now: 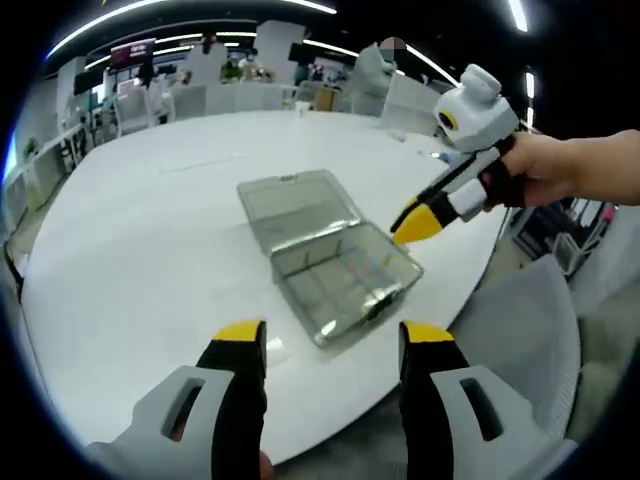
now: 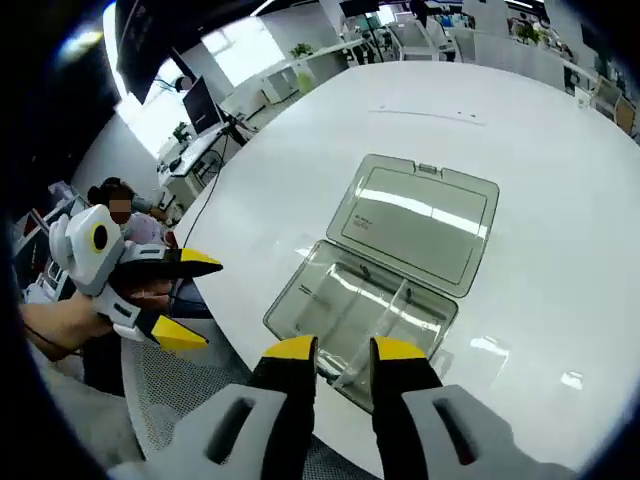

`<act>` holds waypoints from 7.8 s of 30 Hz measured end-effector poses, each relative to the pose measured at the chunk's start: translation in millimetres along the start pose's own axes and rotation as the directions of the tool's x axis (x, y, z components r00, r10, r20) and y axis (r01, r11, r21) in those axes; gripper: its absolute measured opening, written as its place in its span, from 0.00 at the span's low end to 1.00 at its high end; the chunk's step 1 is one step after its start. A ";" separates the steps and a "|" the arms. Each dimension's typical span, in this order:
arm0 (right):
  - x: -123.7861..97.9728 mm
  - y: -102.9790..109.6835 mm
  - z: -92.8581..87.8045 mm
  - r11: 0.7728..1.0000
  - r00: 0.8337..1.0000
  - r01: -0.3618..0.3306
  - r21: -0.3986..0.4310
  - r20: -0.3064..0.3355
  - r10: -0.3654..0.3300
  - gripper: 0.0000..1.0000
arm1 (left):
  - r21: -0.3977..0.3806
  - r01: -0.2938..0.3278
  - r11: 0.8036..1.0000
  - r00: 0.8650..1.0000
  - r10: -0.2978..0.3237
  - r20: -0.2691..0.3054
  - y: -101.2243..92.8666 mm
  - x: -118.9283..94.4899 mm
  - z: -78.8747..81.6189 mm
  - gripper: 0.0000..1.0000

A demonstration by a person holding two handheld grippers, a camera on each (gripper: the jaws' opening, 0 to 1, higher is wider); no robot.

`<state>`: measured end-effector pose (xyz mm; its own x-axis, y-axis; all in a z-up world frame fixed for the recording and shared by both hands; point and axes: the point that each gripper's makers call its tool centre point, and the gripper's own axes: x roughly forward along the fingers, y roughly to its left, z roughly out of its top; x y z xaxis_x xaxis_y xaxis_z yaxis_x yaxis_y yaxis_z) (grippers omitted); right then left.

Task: Insert the divider into the dual guide fixture by aligning both edges with the guide slots and pushing it downward to the bottom, including one-sided entry, uneven engagement, binding, and posture correction.

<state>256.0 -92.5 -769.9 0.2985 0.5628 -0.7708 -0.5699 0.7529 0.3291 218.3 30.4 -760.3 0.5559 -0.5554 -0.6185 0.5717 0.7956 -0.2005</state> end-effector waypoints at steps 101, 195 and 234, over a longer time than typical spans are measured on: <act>-82.2 43.9 -1.0 0.873 0.896 -0.087 -0.479 0.345 0.279 0.59 | 0.058 -0.051 0.997 0.953 0.066 -0.294 56.2 40.3 -15.8 0.57; -77.8 3.3 -11.0 0.879 0.917 -0.073 -0.470 0.316 0.245 0.62 | -0.017 -0.359 0.933 0.771 0.287 -0.569 99.7 88.6 -44.3 0.34; -80.5 0.9 -10.6 0.883 0.920 -0.067 -0.465 0.314 0.235 0.62 | -0.005 -0.293 0.956 0.792 0.240 -0.561 101.6 80.1 -46.7 0.29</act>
<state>223.4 -140.8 -713.4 0.3808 0.8017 -0.4607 -0.8792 0.4683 0.0882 292.7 78.1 -865.6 0.2392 -0.1136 -0.9643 0.3809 0.9245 -0.0144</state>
